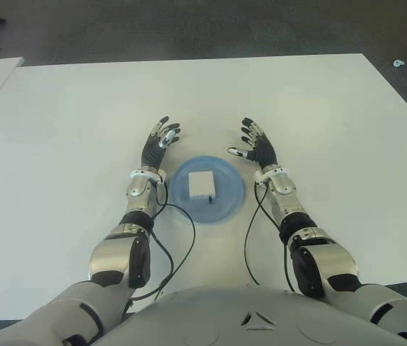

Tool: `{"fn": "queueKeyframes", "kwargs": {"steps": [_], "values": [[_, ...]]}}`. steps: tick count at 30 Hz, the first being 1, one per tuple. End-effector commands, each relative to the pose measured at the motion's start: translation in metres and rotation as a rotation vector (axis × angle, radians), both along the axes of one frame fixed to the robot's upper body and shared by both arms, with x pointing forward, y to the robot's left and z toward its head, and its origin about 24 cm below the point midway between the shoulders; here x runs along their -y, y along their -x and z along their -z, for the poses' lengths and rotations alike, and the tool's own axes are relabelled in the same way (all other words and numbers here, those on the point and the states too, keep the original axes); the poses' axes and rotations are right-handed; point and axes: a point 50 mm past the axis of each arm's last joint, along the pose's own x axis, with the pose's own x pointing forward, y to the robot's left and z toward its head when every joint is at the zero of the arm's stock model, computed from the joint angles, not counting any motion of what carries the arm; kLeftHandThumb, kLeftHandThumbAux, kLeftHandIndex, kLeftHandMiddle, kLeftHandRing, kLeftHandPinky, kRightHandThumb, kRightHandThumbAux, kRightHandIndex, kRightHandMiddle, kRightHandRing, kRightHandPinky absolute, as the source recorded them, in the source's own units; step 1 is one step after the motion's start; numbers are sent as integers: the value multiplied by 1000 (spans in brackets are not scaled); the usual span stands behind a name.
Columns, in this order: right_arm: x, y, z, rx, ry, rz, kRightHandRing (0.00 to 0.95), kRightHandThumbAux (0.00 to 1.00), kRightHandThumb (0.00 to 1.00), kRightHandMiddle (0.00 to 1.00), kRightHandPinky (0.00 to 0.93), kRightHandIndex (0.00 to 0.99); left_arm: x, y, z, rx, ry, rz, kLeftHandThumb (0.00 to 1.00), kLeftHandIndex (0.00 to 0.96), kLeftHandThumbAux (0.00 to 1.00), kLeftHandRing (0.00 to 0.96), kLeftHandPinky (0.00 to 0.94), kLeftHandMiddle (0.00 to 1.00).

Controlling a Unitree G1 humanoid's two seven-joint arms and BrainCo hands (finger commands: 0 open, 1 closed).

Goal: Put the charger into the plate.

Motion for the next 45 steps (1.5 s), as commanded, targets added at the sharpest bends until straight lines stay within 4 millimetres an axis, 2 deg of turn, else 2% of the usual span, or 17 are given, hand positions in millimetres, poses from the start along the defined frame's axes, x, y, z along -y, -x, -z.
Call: {"fn": "queueKeyframes", "kwargs": {"steps": [1,14,23,28,45], "values": [[2,6,16,-100,-25,18,80,911,0,99,119,89,-3,10,13,-62,0,7,21,119,528,236,222,253],[5,12,26,-145,-47,41,93,909,0,113,126,98,-7,13,14,-62,-9,4,14,115,522,229,210,248],[11,11,28,-169,-51,51,58,894,0,75,83,73,-10,14,15,-63,-12,3,22,113,518,227,209,247],[16,8,28,-191,-60,72,12,884,1,23,29,28,-11,14,15,-62,-11,-1,27,110,524,225,212,244],[21,5,27,-214,-53,148,0,768,66,0,0,0,-12,13,15,-64,-22,-4,32,100,538,212,205,223]]}}
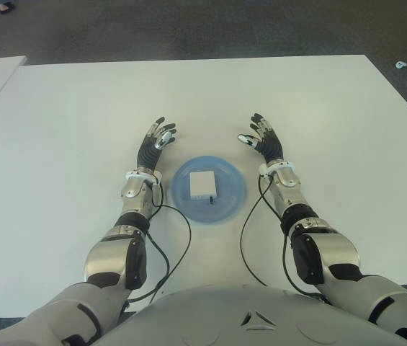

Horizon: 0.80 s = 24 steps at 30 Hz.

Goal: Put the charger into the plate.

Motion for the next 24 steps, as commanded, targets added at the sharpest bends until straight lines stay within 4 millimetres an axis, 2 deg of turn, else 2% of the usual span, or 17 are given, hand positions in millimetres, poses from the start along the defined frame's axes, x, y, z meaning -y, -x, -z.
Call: {"fn": "queueKeyframes", "kwargs": {"steps": [1,24], "values": [[6,16,27,-143,-2,42,0,765,68,0,0,0,-2,11,15,-78,4,-1,32,100,536,212,205,223],[11,16,26,-135,17,60,1,761,72,10,44,0,2,9,16,-91,8,-12,3,125,554,230,217,246]]}}
